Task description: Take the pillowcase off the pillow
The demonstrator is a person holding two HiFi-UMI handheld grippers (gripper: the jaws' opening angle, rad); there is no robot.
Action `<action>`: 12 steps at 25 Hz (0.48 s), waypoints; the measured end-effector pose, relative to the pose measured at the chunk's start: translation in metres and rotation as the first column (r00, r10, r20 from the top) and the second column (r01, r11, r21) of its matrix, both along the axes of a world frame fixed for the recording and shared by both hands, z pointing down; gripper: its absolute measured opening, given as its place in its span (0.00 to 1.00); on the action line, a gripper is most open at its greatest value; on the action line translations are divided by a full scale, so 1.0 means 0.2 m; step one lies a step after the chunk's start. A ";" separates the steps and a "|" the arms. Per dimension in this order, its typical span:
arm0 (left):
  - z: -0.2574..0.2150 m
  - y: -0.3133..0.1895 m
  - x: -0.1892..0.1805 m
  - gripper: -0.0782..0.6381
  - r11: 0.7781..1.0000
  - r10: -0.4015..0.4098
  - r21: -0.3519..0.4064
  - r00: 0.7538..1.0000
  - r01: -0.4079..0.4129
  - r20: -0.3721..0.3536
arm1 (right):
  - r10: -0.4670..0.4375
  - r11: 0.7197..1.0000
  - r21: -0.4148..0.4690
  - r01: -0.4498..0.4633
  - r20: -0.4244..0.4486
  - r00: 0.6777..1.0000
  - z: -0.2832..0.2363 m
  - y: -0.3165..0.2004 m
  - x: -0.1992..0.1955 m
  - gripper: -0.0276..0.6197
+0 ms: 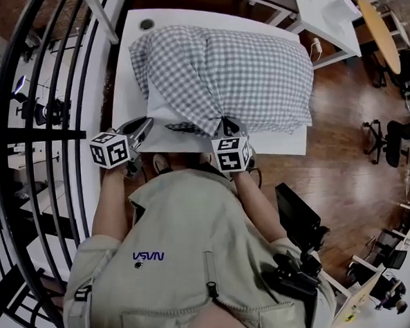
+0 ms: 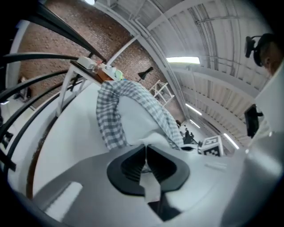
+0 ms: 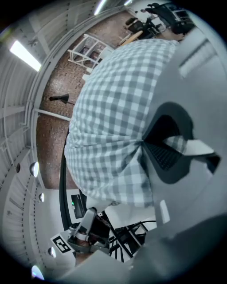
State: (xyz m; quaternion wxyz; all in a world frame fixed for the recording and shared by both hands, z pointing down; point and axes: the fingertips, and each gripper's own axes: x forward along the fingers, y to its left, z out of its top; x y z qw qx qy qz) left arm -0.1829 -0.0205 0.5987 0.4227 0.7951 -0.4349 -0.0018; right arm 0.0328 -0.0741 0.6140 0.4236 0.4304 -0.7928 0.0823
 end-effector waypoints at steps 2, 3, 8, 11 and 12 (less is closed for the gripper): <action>-0.08 0.05 0.06 0.16 0.991 0.123 0.057 0.992 -0.123 -0.010 | -0.012 1.000 -0.015 0.012 0.019 1.000 0.02 0.00 0.00 0.05; -0.14 0.08 0.07 0.18 0.982 0.163 0.094 0.987 -0.161 -0.011 | -0.017 1.000 -0.020 0.018 0.036 0.999 0.02 0.00 0.00 0.05; -0.31 -0.02 -0.08 0.34 0.979 0.032 0.202 0.999 -0.031 0.000 | -0.033 0.999 -0.024 0.036 0.107 0.994 0.01 0.04 -0.04 0.05; -0.20 -0.18 -0.11 0.47 0.989 -0.023 0.148 0.994 0.007 0.110 | -0.045 0.998 -0.037 0.051 0.131 0.990 0.00 0.06 -0.08 0.06; -0.14 -0.23 -0.09 0.51 0.992 -0.011 0.124 0.990 -0.007 0.141 | -0.050 0.998 -0.039 0.056 0.136 0.989 0.00 0.06 -0.08 0.06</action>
